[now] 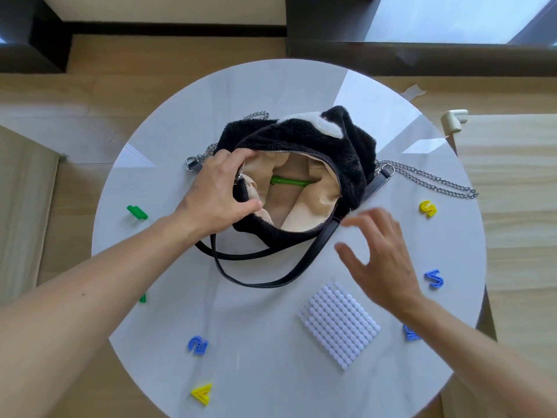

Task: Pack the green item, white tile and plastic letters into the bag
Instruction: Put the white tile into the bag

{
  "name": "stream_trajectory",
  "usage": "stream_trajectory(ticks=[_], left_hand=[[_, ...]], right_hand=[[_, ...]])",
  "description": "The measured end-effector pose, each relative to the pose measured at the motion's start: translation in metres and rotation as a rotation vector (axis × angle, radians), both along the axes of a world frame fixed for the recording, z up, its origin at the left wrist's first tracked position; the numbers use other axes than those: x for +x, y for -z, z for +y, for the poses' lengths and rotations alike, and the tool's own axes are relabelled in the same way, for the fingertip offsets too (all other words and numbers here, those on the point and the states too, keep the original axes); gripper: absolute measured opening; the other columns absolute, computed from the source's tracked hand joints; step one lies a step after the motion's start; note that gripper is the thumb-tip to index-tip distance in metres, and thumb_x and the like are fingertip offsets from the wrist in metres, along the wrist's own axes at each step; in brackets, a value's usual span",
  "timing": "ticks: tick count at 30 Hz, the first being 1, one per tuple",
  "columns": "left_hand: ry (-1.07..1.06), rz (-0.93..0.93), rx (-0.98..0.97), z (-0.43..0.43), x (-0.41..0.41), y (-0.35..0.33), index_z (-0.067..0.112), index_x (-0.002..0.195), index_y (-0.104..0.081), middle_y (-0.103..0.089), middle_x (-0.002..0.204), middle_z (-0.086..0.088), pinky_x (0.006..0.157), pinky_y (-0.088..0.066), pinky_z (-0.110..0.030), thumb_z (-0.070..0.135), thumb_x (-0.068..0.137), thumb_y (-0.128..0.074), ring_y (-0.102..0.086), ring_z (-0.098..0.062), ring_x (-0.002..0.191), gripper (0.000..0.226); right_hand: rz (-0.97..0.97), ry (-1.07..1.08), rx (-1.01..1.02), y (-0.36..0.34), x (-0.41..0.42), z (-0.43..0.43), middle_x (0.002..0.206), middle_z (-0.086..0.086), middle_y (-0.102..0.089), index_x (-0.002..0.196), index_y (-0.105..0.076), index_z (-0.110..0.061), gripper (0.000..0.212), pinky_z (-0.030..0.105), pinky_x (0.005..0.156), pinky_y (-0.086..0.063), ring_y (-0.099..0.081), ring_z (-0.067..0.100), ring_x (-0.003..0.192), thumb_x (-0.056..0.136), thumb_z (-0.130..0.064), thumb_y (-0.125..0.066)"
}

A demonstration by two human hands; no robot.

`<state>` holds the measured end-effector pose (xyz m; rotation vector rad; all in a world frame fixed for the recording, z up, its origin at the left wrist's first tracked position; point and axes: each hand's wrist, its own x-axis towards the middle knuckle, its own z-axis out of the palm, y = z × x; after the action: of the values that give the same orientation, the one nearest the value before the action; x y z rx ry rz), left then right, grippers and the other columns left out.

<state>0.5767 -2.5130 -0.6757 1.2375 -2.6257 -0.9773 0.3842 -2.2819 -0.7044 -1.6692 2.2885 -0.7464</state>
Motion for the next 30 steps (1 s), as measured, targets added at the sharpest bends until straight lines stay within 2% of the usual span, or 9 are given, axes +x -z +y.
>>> stream_trajectory(ticks=[4,8,10,14,17,21,24,26,30], left_hand=[[-0.003,0.034,0.035,0.000,0.003,-0.003,0.026,0.137,-0.050,-0.055,0.115,0.000,0.086,-0.031,-0.014,0.034,0.078,-0.077,-0.046,-0.012,0.107,0.066],[-0.006,0.048,0.033,-0.001,0.005,-0.006,0.026,0.135,-0.053,-0.058,0.117,-0.002,0.084,-0.029,-0.005,0.032,0.080,-0.076,-0.046,-0.008,0.104,0.061],[-0.010,0.058,0.029,0.000,0.005,-0.006,0.025,0.132,-0.055,-0.059,0.115,-0.003,0.084,-0.031,-0.004,0.030,0.078,-0.077,-0.049,-0.010,0.104,0.059],[-0.018,0.064,0.032,0.003,0.005,-0.005,0.023,0.124,-0.055,-0.059,0.115,-0.003,0.086,-0.035,-0.020,0.029,0.075,-0.078,-0.053,-0.018,0.107,0.054],[-0.016,0.061,0.028,0.004,0.006,-0.004,0.023,0.123,-0.055,-0.059,0.115,-0.004,0.082,-0.034,-0.014,0.030,0.075,-0.079,-0.052,-0.018,0.106,0.054],[-0.018,0.057,0.031,0.005,0.008,-0.003,0.024,0.125,-0.054,-0.059,0.117,-0.003,0.087,-0.034,-0.021,0.031,0.075,-0.078,-0.052,-0.019,0.109,0.056],[-0.023,0.058,0.036,0.006,0.009,-0.003,0.024,0.126,-0.054,-0.057,0.118,-0.002,0.088,-0.034,-0.021,0.032,0.075,-0.078,-0.051,-0.018,0.110,0.058],[-0.021,0.061,0.034,0.006,0.009,-0.002,0.024,0.127,-0.054,-0.056,0.118,-0.001,0.084,-0.034,-0.013,0.031,0.074,-0.078,-0.050,-0.015,0.107,0.058],[-0.024,0.069,0.032,0.006,0.009,-0.002,0.025,0.127,-0.054,-0.056,0.118,0.001,0.082,-0.030,-0.002,0.032,0.075,-0.078,-0.047,-0.010,0.104,0.058]], right_hand=[[-0.124,-0.010,0.234,0.020,0.026,0.064,0.108,-0.007,-0.051,0.111,-0.061,-0.020,0.039,0.037,0.086,-0.047,-0.055,0.019,0.097,0.080,-0.042,-0.072],[-0.097,0.017,0.620,0.032,0.049,0.104,0.137,-0.007,-0.041,0.143,-0.044,-0.029,0.089,0.033,0.100,-0.043,-0.050,0.018,0.120,0.066,-0.070,-0.064],[-0.099,0.079,0.699,0.037,0.058,0.111,0.145,-0.006,-0.033,0.153,-0.030,-0.031,0.105,0.033,0.103,-0.040,-0.044,0.017,0.129,0.062,-0.075,-0.059],[-0.066,0.160,0.734,0.044,0.071,0.107,0.143,-0.001,-0.033,0.158,-0.018,-0.030,0.116,0.036,0.098,-0.040,-0.041,0.020,0.129,0.062,-0.066,-0.072],[-0.083,0.193,0.783,0.047,0.073,0.098,0.138,-0.003,-0.024,0.157,-0.001,-0.032,0.125,0.032,0.093,-0.040,-0.035,0.019,0.127,0.063,-0.062,-0.077],[-0.196,0.270,0.774,0.049,0.073,0.093,0.119,-0.008,-0.027,0.155,0.005,-0.035,0.133,0.025,0.080,-0.043,-0.037,0.015,0.117,0.061,-0.051,-0.087],[-0.264,0.378,0.754,0.048,0.072,0.094,0.123,-0.007,-0.041,0.155,-0.011,-0.028,0.121,0.029,0.086,-0.047,-0.047,0.018,0.119,0.064,-0.041,-0.089],[-0.284,0.448,0.762,0.047,0.071,0.094,0.127,-0.005,-0.050,0.145,-0.034,-0.023,0.095,0.033,0.091,-0.048,-0.053,0.021,0.117,0.067,-0.035,-0.087],[-0.329,0.537,0.795,0.041,0.070,0.092,0.110,-0.002,-0.052,0.107,-0.059,-0.021,0.038,0.024,0.064,-0.043,-0.056,0.016,0.092,0.076,-0.030,-0.079]])
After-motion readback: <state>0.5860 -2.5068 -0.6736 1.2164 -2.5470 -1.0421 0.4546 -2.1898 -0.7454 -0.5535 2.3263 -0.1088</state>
